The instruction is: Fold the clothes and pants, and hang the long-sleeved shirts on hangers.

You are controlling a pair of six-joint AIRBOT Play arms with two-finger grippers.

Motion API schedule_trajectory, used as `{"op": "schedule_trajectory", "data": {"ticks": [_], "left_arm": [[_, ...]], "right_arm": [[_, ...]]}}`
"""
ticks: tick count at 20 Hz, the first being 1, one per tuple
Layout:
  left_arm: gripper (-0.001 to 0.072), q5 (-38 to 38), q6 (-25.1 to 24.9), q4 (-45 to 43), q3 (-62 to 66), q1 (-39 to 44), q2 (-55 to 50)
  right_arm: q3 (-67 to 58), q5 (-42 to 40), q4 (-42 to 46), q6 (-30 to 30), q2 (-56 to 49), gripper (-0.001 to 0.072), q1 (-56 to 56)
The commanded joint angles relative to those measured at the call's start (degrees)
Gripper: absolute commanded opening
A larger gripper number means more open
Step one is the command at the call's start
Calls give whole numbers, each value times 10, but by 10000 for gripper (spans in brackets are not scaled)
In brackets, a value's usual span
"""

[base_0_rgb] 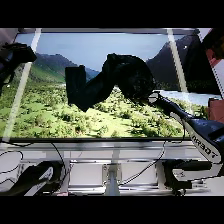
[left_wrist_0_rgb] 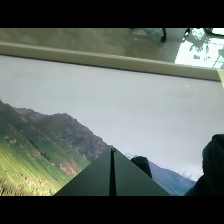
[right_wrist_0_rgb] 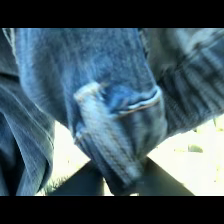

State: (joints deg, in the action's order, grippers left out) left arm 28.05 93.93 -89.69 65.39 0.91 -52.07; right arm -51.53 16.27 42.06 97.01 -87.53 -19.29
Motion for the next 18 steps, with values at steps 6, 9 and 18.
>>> {"op": "schedule_trajectory", "data": {"ticks": [6, 9, 18], "left_arm": [[22, 1, 0, 18, 0, 0, 0], [20, 21, 0, 50, 0, 2, 0], [19, 228, -3, 56, -73, 9, 0]], "right_arm": [[0, -33, 120, -153, 74, 50, 4], [0, 35, 166, -153, 167, 51, 43], [0, 440, 313, -181, 432, 50, 318]]}}
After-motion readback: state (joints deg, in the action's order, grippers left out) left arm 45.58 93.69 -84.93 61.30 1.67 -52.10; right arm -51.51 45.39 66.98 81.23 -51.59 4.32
